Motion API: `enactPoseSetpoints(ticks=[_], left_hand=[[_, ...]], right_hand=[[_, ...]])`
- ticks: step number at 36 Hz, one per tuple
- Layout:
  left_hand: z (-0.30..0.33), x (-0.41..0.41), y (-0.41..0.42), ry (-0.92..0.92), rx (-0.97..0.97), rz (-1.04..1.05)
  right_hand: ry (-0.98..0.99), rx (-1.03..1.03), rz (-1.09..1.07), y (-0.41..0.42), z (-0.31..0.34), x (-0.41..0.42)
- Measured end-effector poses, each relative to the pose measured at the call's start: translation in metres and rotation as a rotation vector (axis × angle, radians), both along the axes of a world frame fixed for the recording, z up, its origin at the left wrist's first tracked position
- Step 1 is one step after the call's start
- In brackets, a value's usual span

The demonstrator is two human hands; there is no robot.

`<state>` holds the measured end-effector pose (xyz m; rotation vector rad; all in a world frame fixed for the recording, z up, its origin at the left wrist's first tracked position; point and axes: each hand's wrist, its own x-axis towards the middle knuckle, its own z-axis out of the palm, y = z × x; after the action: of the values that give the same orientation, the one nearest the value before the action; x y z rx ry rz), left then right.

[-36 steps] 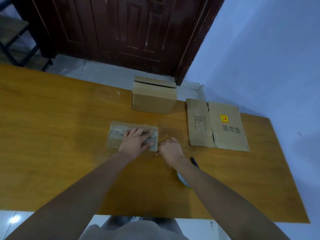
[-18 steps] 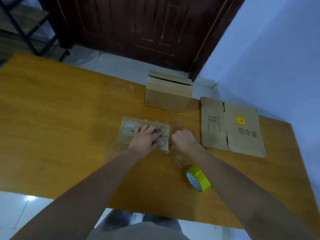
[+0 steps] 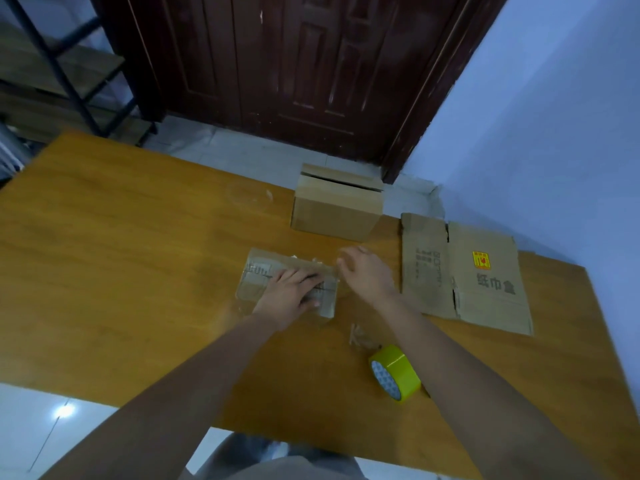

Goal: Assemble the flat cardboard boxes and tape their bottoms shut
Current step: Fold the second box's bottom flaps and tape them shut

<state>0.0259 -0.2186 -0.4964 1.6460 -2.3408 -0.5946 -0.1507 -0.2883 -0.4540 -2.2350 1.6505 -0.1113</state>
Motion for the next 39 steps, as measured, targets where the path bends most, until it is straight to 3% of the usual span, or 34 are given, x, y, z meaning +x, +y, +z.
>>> enactPoseSetpoints(ticks=[4,8,12,19,24,28,33,39], left_hand=[[-0.003,0.002,0.015,0.087,-0.172,0.208],[-0.003,0.015,0.034,-0.042,-0.260,0.380],[-0.001,0.023,0.051,-0.114,-0.188,0.469],[0.010,0.000,0.052,0.045,0.113,0.682],[0.019,-0.006,0.036,0.158,0.214,0.823],[0.025,-0.012,0.014,0.170,0.306,0.792],[0.034,-0.022,-0.010,-0.236,0.356,0.603],[0.032,-0.027,-0.016,-0.402,0.245,0.316]], right_hand=[[-0.011,0.135,0.197,-0.005,0.009,0.039],[0.113,0.263,0.311,-0.001,-0.003,0.063],[0.132,0.304,0.300,0.001,-0.009,0.061],[0.111,0.317,0.216,0.008,-0.012,0.045],[0.059,0.272,0.083,0.042,-0.013,0.037],[0.063,0.323,0.077,0.067,-0.015,0.037],[-0.002,0.299,0.233,0.087,-0.013,0.032],[0.037,0.199,0.345,0.085,-0.013,-0.001]])
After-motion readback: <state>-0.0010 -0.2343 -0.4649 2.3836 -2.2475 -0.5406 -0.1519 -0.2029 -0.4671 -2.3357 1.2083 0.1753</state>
